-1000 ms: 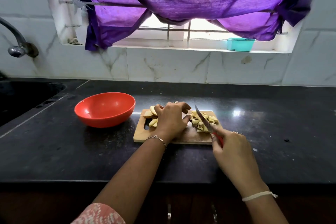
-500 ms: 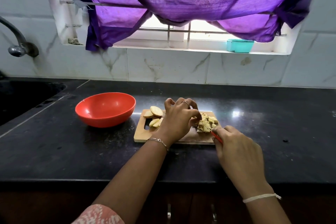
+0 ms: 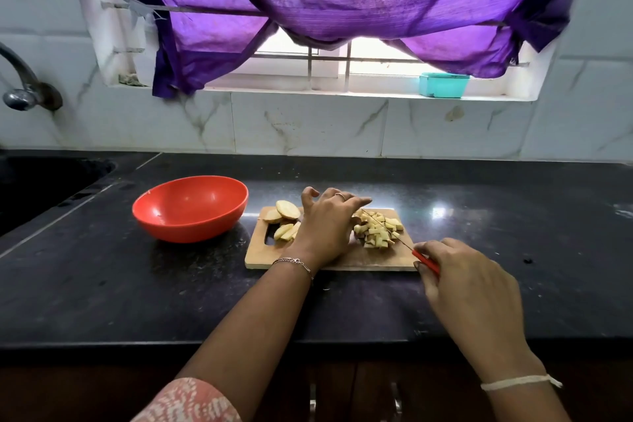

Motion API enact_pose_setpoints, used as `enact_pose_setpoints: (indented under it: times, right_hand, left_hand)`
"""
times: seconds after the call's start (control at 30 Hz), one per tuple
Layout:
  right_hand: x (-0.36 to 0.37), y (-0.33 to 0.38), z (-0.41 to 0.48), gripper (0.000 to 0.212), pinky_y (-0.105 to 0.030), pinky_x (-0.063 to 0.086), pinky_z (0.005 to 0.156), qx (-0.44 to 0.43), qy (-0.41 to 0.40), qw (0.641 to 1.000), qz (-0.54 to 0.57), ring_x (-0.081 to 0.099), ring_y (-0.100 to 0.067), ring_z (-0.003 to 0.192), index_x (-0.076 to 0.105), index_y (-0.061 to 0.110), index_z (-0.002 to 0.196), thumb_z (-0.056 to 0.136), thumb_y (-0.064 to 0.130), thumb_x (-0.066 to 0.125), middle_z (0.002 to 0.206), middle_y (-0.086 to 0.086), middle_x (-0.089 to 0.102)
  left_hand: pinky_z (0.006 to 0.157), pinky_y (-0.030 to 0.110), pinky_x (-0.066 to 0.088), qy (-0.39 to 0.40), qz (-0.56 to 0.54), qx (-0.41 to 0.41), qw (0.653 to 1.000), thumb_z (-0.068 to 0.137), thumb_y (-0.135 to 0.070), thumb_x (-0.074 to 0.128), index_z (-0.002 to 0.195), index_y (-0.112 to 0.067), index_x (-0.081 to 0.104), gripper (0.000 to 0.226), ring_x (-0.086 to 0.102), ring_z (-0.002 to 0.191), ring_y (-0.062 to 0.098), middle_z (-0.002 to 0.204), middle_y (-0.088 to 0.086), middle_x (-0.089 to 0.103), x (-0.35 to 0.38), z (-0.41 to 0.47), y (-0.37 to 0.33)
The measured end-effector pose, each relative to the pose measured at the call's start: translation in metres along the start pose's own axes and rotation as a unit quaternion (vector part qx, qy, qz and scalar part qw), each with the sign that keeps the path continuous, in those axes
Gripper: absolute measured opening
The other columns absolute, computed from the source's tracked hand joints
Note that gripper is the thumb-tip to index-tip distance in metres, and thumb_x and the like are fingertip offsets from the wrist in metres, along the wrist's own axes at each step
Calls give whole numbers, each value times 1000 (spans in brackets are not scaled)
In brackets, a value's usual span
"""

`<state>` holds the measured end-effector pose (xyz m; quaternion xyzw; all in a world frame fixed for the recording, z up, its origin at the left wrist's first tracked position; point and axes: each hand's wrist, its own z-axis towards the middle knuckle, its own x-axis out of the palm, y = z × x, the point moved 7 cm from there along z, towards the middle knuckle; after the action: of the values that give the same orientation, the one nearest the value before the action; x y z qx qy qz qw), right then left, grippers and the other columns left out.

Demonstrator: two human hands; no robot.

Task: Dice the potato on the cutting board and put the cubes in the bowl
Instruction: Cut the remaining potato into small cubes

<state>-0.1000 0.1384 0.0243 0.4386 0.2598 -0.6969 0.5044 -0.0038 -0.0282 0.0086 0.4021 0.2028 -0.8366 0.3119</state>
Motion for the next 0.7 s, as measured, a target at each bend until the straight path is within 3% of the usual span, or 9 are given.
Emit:
enact_pose_setpoints:
  times: [0.2, 0.3, 0.4, 0.47, 0.57, 0.63, 0.7]
  right_hand:
    - [3, 1, 0, 24, -24, 49, 70, 12, -8, 998, 54, 63, -10, 88, 65, 36, 114, 91, 36, 60, 100, 13, 66]
    - [8, 7, 1, 30, -23, 47, 72, 9, -7, 993, 117, 63, -11, 91, 62, 36, 121, 91, 35, 60, 106, 10, 69]
    - [21, 20, 6, 43, -23, 37, 61, -7, 10, 984, 175, 59, -14, 74, 51, 37, 136, 94, 32, 56, 96, 2, 70]
    - [32, 30, 11, 48, -26, 38, 60, -13, 18, 979, 204, 56, -16, 67, 43, 39, 141, 95, 31, 52, 92, -3, 66]
    - [43, 43, 16, 48, -33, 49, 77, -20, 7, 975, 220, 60, -21, 88, 43, 41, 141, 95, 32, 51, 106, -4, 64]
    - [45, 52, 16, 48, -37, 49, 89, -28, 0, 976, 215, 57, -27, 104, 45, 38, 141, 95, 30, 52, 111, -5, 65]
    - [46, 53, 16, 46, -39, 49, 90, -29, 0, 978, 207, 56, -28, 106, 47, 36, 140, 94, 29, 53, 111, -6, 65]
  left_hand:
    - [99, 41, 15, -23, -37, -85, 995, 96, -20, 53, 125, -39, 58, 34, 44, 125, 11, 128, -14, 58, -11, -4, 24]
    - [97, 41, 19, -29, -35, -130, 990, 96, -18, 54, 120, -39, 60, 32, 45, 124, 13, 129, -13, 57, -24, -8, 44]
    - [98, 43, 20, 20, 28, -121, 992, 94, -18, 57, 120, -38, 61, 33, 45, 124, 15, 129, -10, 56, -32, -14, 61]
    - [95, 40, 24, 38, 35, -117, 992, 93, -15, 58, 117, -36, 63, 32, 47, 121, 16, 123, -9, 58, -37, -20, 71]
    - [84, 32, 28, 42, -6, -121, 992, 92, -17, 60, 110, -33, 68, 25, 52, 113, 16, 112, -6, 58, -44, -27, 82]
    - [84, 31, 30, 55, -36, -127, 990, 91, -32, 63, 107, -32, 69, 17, 52, 110, 15, 111, -5, 56, -46, -31, 85]
    - [88, 35, 31, 84, -33, -126, 988, 87, -49, 62, 107, -33, 69, 26, 50, 112, 13, 113, -5, 55, -43, -33, 84]
